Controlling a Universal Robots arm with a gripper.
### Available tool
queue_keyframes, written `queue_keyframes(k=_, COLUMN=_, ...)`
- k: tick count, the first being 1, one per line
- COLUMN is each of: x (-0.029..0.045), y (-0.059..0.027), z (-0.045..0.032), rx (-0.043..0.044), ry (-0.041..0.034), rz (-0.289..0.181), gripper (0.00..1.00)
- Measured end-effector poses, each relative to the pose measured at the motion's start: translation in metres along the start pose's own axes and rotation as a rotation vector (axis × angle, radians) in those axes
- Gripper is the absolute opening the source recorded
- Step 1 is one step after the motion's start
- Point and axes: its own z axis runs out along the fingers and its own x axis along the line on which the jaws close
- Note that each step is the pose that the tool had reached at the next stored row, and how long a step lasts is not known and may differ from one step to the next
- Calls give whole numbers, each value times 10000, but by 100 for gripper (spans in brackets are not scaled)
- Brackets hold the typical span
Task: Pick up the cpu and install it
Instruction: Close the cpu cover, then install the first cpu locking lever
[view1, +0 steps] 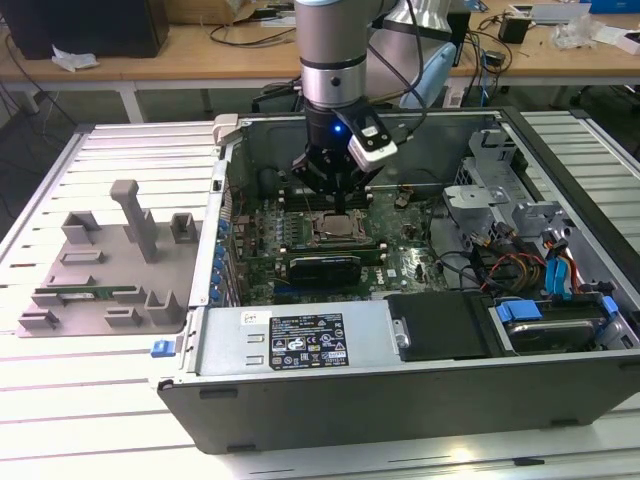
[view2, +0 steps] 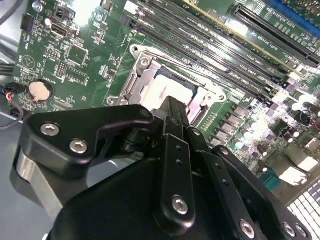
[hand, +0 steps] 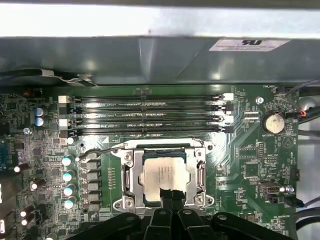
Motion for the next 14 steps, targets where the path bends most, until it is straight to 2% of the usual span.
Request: queue_keyframes(k=14, x=-1, y=0, z=-10, rx=-2, ry=-1, rz=1, gripper=11)
